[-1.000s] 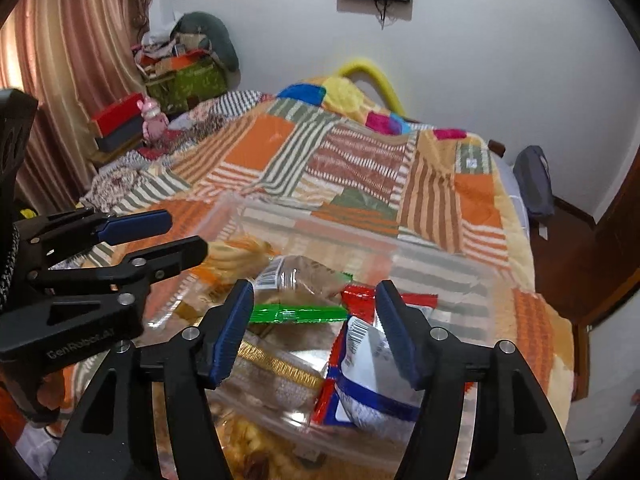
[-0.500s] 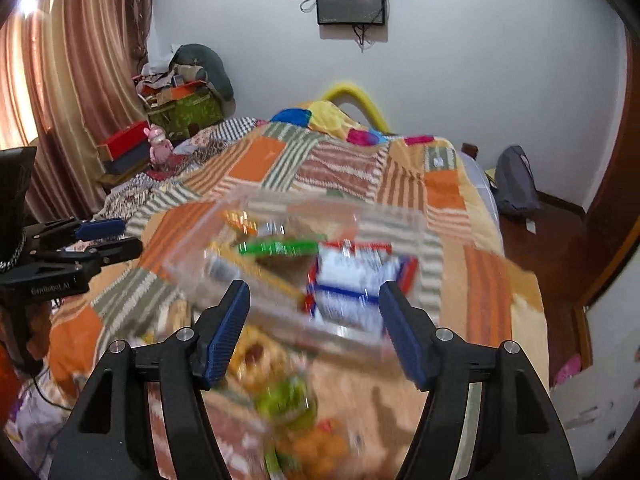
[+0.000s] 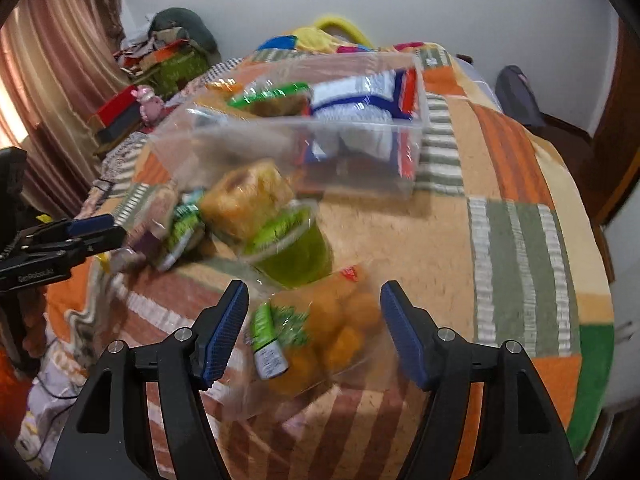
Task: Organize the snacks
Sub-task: 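Grasp the white-yellow snack bag with the left tool and lift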
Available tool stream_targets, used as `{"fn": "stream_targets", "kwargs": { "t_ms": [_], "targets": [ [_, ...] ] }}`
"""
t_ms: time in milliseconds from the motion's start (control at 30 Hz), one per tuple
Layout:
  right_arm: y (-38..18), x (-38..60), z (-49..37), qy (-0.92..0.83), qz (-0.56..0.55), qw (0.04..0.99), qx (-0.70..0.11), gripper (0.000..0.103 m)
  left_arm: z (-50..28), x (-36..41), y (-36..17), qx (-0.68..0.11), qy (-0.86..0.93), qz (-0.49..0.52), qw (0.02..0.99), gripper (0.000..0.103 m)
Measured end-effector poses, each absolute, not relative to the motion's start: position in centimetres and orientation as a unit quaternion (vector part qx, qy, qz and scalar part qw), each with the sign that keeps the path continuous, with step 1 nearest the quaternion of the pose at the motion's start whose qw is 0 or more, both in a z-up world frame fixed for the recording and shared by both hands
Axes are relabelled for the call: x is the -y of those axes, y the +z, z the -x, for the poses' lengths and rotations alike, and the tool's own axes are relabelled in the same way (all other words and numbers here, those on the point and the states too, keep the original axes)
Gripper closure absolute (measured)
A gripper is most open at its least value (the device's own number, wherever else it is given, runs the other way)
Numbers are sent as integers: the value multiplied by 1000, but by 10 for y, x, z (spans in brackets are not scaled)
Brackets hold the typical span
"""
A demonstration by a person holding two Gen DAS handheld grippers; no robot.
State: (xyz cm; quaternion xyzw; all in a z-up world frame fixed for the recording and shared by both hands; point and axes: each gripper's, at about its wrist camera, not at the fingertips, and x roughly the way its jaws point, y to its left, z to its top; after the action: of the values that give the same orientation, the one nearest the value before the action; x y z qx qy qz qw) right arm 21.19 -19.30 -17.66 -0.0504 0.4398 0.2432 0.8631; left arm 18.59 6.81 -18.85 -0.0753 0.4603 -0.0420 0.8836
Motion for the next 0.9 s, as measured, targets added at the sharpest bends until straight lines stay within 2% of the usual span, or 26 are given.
{"fn": "stream_targets", "kwargs": {
  "t_ms": [33,467,700,900],
  "targets": [
    [-177,195,-211,245,45,862,-441,29,-184,-67,-192,-462,-43,75,883,44],
    [-182,204,-208,250,18,859,-446,25,-184,-53,-211,-478,-50,48,875,41],
    [-185,206,-204,269,2,854,-445,36,-194,-59,-212,-468,-40,65,880,41],
    [-181,206,-200,273,-7,856,-439,42,-192,-67,-214,-463,-44,87,881,53]
  ]
}}
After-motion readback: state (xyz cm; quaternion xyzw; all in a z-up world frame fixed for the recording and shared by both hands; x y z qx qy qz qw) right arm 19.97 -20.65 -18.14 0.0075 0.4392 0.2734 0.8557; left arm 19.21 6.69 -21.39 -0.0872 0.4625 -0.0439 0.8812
